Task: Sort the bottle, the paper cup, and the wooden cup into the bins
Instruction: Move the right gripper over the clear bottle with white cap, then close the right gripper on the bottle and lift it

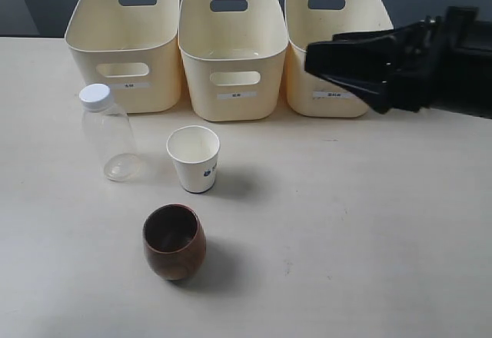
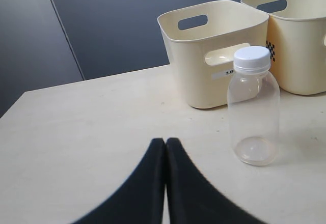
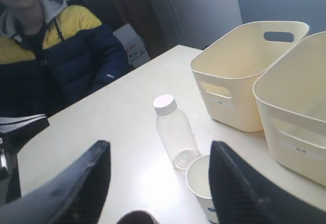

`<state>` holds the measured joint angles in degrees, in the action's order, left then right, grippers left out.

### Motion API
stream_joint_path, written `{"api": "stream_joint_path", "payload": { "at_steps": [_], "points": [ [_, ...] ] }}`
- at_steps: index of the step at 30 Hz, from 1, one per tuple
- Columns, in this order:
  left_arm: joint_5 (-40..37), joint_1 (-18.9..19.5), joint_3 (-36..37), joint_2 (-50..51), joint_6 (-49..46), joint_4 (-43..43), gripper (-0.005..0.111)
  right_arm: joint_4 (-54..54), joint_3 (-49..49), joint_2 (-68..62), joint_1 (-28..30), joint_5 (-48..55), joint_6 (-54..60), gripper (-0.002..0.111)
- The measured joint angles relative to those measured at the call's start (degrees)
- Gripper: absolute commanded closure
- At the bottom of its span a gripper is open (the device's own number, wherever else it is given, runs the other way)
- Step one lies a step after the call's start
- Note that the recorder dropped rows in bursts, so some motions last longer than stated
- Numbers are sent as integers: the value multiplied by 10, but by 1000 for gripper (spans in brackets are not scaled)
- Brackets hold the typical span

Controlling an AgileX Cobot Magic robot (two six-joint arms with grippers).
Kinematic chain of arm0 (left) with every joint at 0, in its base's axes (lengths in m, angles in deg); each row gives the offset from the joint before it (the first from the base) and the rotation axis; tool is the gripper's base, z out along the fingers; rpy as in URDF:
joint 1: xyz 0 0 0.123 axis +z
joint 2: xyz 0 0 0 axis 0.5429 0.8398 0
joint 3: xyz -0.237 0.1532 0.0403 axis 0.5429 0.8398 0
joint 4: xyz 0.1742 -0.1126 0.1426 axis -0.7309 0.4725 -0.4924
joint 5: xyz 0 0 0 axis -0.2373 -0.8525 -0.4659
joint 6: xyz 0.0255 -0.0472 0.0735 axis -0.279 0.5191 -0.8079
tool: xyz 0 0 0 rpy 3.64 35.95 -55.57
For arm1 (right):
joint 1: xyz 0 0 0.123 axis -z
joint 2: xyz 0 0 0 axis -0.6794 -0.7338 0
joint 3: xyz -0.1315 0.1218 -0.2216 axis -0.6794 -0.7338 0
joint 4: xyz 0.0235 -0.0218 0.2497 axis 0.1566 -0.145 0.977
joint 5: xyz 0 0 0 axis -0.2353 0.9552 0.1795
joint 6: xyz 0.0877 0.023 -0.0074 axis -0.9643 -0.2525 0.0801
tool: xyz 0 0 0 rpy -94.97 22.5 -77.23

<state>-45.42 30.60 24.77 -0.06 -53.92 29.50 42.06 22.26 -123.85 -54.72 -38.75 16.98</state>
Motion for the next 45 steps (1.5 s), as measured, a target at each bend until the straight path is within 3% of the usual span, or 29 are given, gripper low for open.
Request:
{"api": "stream_joint_path", "payload": {
  "at_steps": [9, 16, 31, 45],
  "points": [
    [0, 0, 0, 0, 0, 0, 107, 1, 100, -121, -176, -168, 88, 52],
    [0, 0, 0, 0, 0, 0, 107, 1, 186, -234, -250, -182, 130, 30],
    [0, 0, 0, 0, 0, 0, 107, 1, 336, -415, -313, -224, 132, 32],
    [0, 0, 0, 0, 0, 0, 107, 2, 467, -544, -317, -240, 132, 33]
  ]
}}
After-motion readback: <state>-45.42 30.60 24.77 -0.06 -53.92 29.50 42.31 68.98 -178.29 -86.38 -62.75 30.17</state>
